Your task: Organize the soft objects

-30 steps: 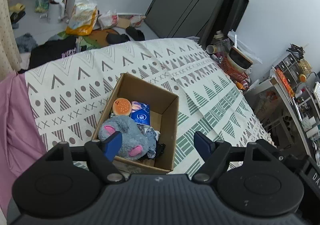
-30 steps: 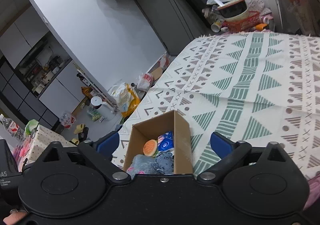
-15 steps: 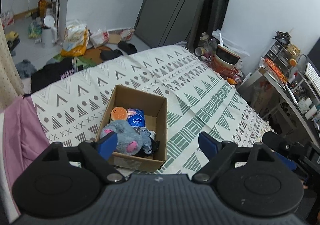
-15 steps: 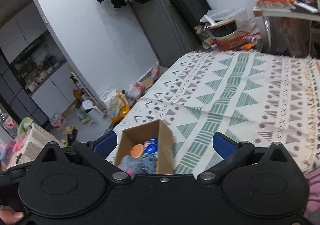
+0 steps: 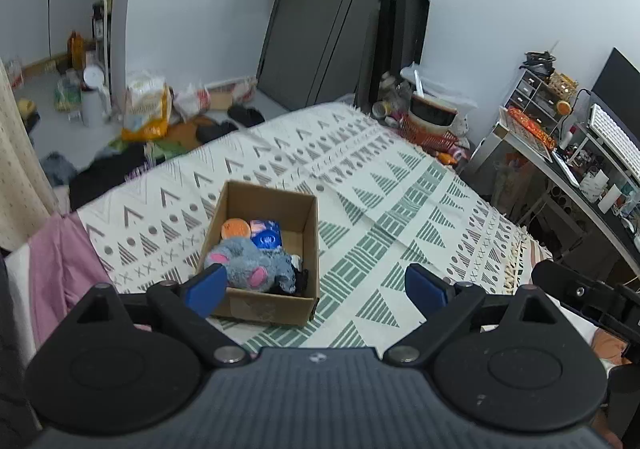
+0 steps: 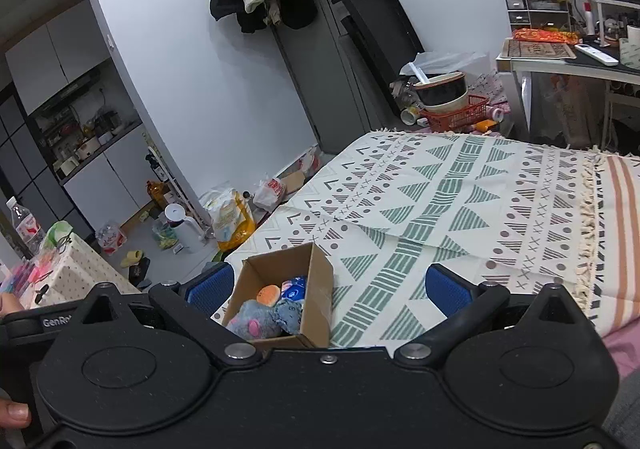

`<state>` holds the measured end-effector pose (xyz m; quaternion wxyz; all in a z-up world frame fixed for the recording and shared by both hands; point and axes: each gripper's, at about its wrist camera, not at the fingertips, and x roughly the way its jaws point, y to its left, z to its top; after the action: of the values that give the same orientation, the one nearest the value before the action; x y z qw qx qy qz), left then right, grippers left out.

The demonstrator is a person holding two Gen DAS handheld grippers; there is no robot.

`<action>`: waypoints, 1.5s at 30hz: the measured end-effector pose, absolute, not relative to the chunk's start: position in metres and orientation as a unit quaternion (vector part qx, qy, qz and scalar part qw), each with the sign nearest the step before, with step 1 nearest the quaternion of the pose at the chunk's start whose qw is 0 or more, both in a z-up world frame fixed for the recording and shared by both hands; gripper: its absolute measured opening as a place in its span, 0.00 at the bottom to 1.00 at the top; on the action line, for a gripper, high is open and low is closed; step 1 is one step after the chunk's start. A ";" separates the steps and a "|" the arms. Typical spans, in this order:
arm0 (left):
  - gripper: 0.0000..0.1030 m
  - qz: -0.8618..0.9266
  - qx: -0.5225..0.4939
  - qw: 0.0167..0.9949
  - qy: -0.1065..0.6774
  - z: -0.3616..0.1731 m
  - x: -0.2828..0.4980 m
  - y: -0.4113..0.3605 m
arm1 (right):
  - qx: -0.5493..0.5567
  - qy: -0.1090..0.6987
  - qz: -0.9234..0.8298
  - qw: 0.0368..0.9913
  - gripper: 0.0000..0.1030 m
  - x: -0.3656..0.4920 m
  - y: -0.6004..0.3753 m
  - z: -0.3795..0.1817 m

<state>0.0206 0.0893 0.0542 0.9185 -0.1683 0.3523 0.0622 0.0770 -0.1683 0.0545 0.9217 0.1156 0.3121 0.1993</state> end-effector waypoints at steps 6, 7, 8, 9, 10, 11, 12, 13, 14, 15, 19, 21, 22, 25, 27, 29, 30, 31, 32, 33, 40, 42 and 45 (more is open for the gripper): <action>0.92 0.064 -0.143 0.926 0.344 0.059 -0.002 0.079 | 0.094 0.304 0.198 0.927 1.00 0.056 -0.177 0.055; 0.92 0.064 -0.140 0.926 0.344 0.060 -0.005 0.078 | 0.092 0.304 0.199 0.927 1.00 0.053 -0.178 0.054; 0.92 0.063 -0.137 0.927 0.344 0.060 -0.008 0.077 | 0.091 0.304 0.199 0.927 1.00 0.050 -0.179 0.054; 0.92 0.061 -0.134 0.927 0.346 0.061 -0.010 0.075 | 0.090 0.303 0.200 0.927 1.00 0.047 -0.181 0.053; 0.92 0.058 -0.130 0.927 0.347 0.062 -0.012 0.073 | 0.089 0.302 0.200 0.928 1.00 0.044 -0.183 0.053; 0.92 0.056 -0.126 0.927 0.348 0.062 -0.015 0.072 | 0.089 0.301 0.198 0.928 1.00 0.041 -0.184 0.052; 0.92 0.055 -0.121 0.928 0.349 0.062 -0.018 0.070 | 0.092 0.301 0.196 0.929 1.00 0.038 -0.186 0.053; 0.92 0.056 -0.116 0.928 0.350 0.063 -0.020 0.069 | 0.095 0.302 0.196 0.928 1.00 0.036 -0.188 0.053; 0.92 0.056 -0.112 0.929 0.349 0.063 -0.023 0.067 | 0.097 0.304 0.200 0.926 1.00 0.034 -0.190 0.053; 0.92 0.056 -0.107 0.929 0.349 0.063 -0.027 0.065 | 0.099 0.305 0.205 0.925 1.00 0.031 -0.193 0.053; 0.93 0.058 -0.090 0.930 0.351 0.064 -0.035 0.059 | 0.097 0.293 0.215 0.927 1.00 0.019 -0.199 0.055; 0.93 0.059 -0.084 0.930 0.352 0.063 -0.039 0.057 | 0.094 0.290 0.211 0.929 1.00 0.015 -0.202 0.056; 0.93 0.059 -0.082 0.930 0.352 0.063 -0.041 0.056 | 0.094 0.289 0.210 0.929 1.00 0.013 -0.204 0.056; 0.93 0.060 -0.073 0.932 0.350 0.067 -0.046 0.053 | 0.089 0.283 0.206 0.933 1.00 0.009 -0.210 0.057; 0.93 0.061 -0.069 0.933 0.347 0.070 -0.048 0.052 | 0.076 0.283 0.201 0.935 1.00 0.008 -0.213 0.057; 0.93 0.061 -0.066 0.934 0.345 0.072 -0.050 0.051 | 0.071 0.284 0.199 0.935 1.00 0.007 -0.216 0.056; 0.93 0.062 -0.064 0.935 0.343 0.073 -0.051 0.050 | 0.072 0.283 0.200 0.935 1.00 0.007 -0.217 0.056; 0.93 0.064 -0.063 0.935 0.343 0.074 -0.052 0.050 | 0.073 0.284 0.200 0.935 1.00 0.006 -0.217 0.056; 0.93 0.065 -0.060 0.935 0.342 0.074 -0.053 0.049 | 0.074 0.284 0.201 0.935 1.00 0.006 -0.219 0.056; 0.93 0.067 -0.058 0.936 0.341 0.074 -0.053 0.049 | 0.076 0.285 0.201 0.934 1.00 0.006 -0.220 0.056; 0.93 0.074 -0.054 0.936 0.340 0.074 -0.055 0.049 | 0.067 0.286 0.206 0.934 1.00 0.004 -0.222 0.056; 0.93 0.075 -0.055 0.936 0.340 0.074 -0.056 0.050 | 0.067 0.287 0.210 0.932 1.00 0.004 -0.223 0.056; 0.93 0.074 -0.054 0.936 0.339 0.074 -0.056 0.050 | 0.064 0.288 0.214 0.931 1.00 0.005 -0.222 0.056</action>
<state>-0.0558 0.0503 0.0743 0.9361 -0.0544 0.3394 0.0743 0.0047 -0.2223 0.0565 0.9313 0.0639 0.2876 0.2144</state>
